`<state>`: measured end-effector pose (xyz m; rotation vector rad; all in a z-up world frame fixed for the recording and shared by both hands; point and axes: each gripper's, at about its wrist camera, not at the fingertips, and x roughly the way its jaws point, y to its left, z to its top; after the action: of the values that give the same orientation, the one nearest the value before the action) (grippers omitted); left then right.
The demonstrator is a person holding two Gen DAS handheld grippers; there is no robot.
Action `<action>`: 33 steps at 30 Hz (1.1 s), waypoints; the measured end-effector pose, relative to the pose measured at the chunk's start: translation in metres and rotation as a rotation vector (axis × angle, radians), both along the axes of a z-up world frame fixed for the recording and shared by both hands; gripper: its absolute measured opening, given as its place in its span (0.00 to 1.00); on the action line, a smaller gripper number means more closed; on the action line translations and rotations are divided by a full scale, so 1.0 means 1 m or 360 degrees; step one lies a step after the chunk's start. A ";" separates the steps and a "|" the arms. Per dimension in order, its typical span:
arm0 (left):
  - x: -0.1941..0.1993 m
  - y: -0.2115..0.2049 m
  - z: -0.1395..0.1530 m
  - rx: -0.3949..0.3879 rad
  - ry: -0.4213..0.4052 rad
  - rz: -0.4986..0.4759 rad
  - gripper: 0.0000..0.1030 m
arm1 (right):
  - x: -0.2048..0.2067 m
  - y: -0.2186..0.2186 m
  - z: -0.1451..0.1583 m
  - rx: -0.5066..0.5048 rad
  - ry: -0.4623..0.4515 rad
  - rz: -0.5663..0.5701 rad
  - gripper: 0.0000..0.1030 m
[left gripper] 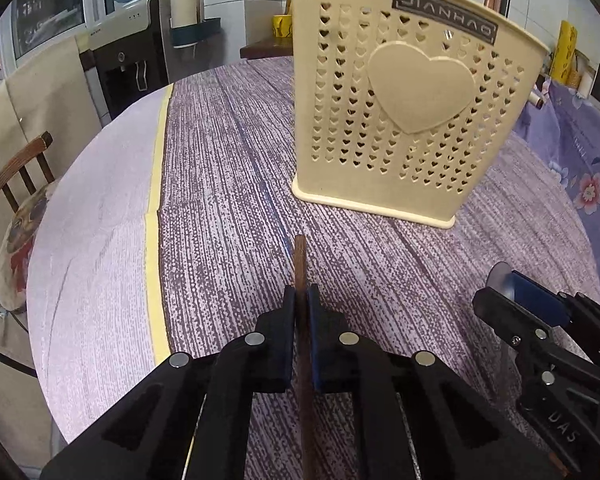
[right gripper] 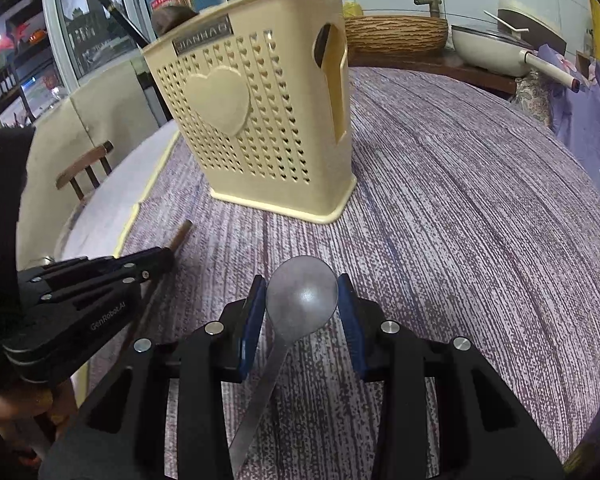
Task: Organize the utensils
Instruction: 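Lift the spoon and wooden chopstick and carry them toward the holder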
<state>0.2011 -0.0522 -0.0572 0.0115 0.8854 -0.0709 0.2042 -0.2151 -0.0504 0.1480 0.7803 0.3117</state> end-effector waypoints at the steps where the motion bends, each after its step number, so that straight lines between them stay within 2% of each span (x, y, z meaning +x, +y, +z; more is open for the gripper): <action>1: -0.001 0.001 0.004 -0.0011 -0.0020 0.0002 0.07 | -0.001 -0.001 0.003 0.0028 -0.0011 0.0016 0.36; 5: -0.007 0.007 0.021 -0.0073 -0.0092 0.0005 0.07 | -0.004 -0.003 0.014 0.0096 -0.0048 0.0062 0.36; 15: -0.027 0.030 0.083 -0.0243 -0.0337 0.0014 0.07 | -0.019 -0.009 0.058 0.0131 -0.0208 0.0122 0.36; 21: -0.038 0.041 0.114 -0.0282 -0.0502 0.0039 0.07 | -0.026 -0.008 0.085 0.0121 -0.0306 0.0153 0.36; 33: -0.045 0.047 0.134 -0.0346 -0.0589 0.0002 0.07 | -0.023 -0.002 0.108 0.0113 -0.0381 0.0225 0.36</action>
<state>0.1562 -0.0047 0.0770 -0.1742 0.5045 -0.1585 0.1810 -0.2168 0.0580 0.1195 0.5438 0.4824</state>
